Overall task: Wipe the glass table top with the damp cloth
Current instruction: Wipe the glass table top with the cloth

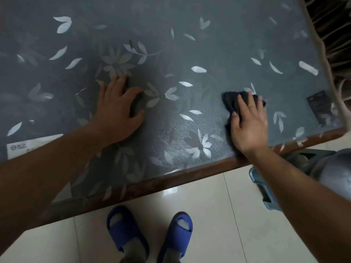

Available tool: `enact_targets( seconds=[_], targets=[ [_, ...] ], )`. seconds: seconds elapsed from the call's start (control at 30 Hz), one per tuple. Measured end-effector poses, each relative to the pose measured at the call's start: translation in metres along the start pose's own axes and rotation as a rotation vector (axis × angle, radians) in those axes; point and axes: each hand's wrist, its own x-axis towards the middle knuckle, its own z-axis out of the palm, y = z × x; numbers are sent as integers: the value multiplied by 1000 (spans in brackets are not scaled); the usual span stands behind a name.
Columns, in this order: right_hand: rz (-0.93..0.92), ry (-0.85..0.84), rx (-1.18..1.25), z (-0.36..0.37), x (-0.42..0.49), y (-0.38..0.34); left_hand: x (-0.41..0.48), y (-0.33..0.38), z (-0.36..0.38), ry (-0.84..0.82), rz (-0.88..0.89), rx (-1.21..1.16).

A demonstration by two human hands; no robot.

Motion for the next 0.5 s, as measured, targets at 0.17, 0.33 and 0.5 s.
enact_targets(
  seconds=[0.17,0.33,0.5],
  targets=[
    [-192,-23,-9,10,-56,-53,-38,33,12,-111,-64,169],
    [-450,-140,7,3,-74,-26,-53,57,17,-104,-142,183],
    [77,-47,-8,-7,11,16,-62,42,13,-122,-191,219]
  ],
)
